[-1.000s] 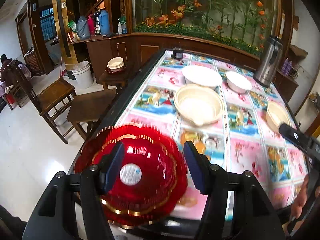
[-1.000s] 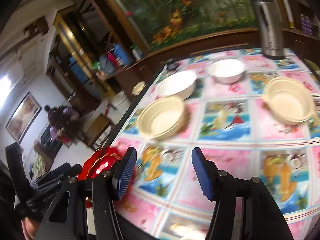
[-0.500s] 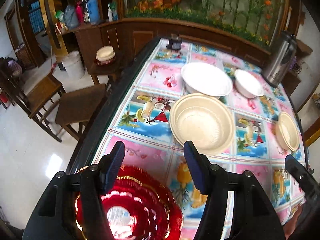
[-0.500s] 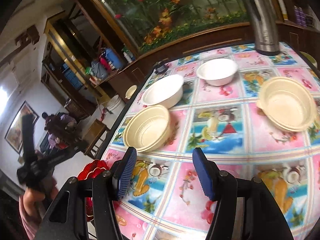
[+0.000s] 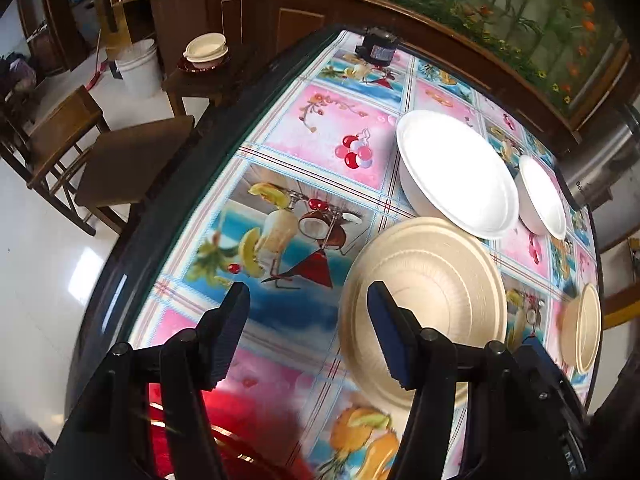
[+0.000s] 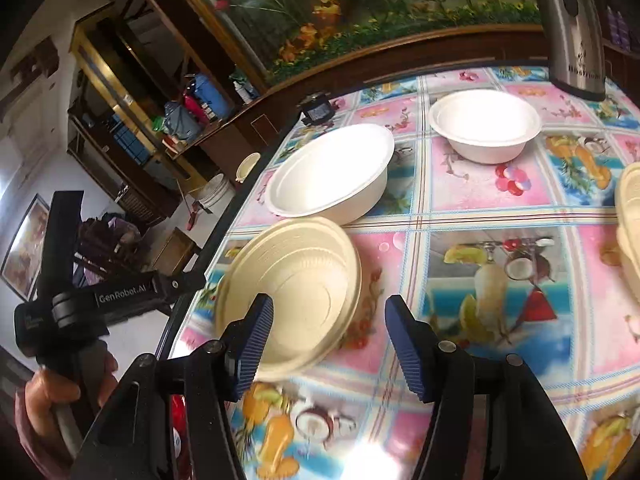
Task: Organize plates and bowls
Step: 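Grasp the large beige plate rim with the left tool, then carry the beige plate onto the red plate stack and open the left tool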
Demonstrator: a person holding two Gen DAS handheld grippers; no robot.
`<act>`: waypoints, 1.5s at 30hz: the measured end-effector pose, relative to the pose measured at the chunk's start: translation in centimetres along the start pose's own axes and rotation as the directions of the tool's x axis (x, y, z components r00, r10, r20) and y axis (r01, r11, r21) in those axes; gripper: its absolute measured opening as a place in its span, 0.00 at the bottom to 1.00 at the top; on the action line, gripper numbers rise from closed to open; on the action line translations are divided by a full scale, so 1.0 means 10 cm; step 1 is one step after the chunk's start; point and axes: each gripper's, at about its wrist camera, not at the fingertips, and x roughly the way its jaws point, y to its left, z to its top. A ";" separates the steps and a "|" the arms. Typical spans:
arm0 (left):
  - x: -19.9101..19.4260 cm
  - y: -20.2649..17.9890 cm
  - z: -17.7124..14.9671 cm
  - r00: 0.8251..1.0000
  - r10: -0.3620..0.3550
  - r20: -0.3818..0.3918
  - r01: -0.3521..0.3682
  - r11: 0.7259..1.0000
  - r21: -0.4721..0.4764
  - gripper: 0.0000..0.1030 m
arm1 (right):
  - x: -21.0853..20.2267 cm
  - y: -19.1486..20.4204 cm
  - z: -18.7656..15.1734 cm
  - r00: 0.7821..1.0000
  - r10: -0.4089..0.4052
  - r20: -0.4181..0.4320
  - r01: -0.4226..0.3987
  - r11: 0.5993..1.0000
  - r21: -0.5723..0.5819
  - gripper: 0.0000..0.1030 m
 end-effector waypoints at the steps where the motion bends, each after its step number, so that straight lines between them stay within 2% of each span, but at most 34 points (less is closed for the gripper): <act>1: 0.03 -0.02 0.00 1.000 -0.002 -0.003 0.002 1.000 -0.004 0.58 | 0.04 -0.01 0.00 1.000 -0.003 -0.005 0.003 1.000 0.011 0.59; 5: 0.10 -0.09 -0.01 1.000 -0.012 -0.010 0.012 1.000 0.002 0.58 | 0.19 -0.16 0.00 1.000 0.014 -0.023 -0.013 0.997 0.074 0.59; 10: 0.24 -0.21 -0.05 0.999 0.023 -0.043 -0.021 0.999 0.040 0.58 | 0.35 -0.24 -0.01 0.998 0.033 -0.061 -0.027 0.995 0.099 0.56; 13: 0.29 -0.23 -0.09 0.998 0.047 -0.049 -0.044 0.998 0.051 0.55 | 0.43 -0.24 -0.02 0.996 0.019 -0.086 -0.010 0.995 0.101 0.40; 14: 0.30 -0.23 -0.10 0.998 0.044 -0.049 -0.041 0.998 0.052 0.46 | 0.46 -0.25 -0.02 0.995 0.017 -0.098 -0.007 0.994 0.105 0.32; 16: 0.32 -0.26 -0.12 0.998 0.042 -0.055 -0.039 0.997 0.061 0.34 | 0.49 -0.27 -0.03 0.994 0.023 -0.106 -0.011 0.994 0.111 0.24; 18: 0.33 -0.28 -0.14 0.998 0.024 -0.065 -0.020 0.998 0.057 0.25 | 0.49 -0.26 -0.04 0.994 0.027 -0.104 -0.015 0.993 0.113 0.13; 20: 0.34 -0.30 -0.18 0.997 0.006 -0.080 -0.001 0.998 0.062 0.13 | 0.45 -0.27 -0.06 0.994 0.041 -0.100 -0.028 0.991 0.128 0.12; 27: 0.02 -0.40 -0.41 0.999 -0.031 -0.037 0.034 0.995 0.094 0.12 | 0.15 -0.25 -0.17 0.996 0.053 -0.067 -0.045 0.992 0.119 0.11; 33: -0.58 -0.41 -0.75 0.995 -0.044 0.088 0.031 0.988 0.150 0.12 | -0.36 -0.13 -0.34 0.996 0.084 -0.013 -0.082 0.994 0.075 0.11; 38: -0.99 -0.08 -1.06 0.984 -0.036 0.176 0.013 0.992 0.128 0.12 | -0.70 0.22 -0.54 0.989 0.147 0.013 -0.147 0.989 0.003 0.11; 42: -1.24 0.38 -1.30 0.972 0.016 0.236 -0.033 0.997 0.071 0.12 | -0.76 0.61 -0.68 0.981 0.194 -0.008 -0.194 0.978 -0.075 0.11; 45: -1.29 0.71 -1.46 0.971 0.052 0.234 -0.059 0.998 0.024 0.13 | -0.71 0.94 -0.85 0.975 0.218 -0.044 -0.222 0.964 -0.144 0.11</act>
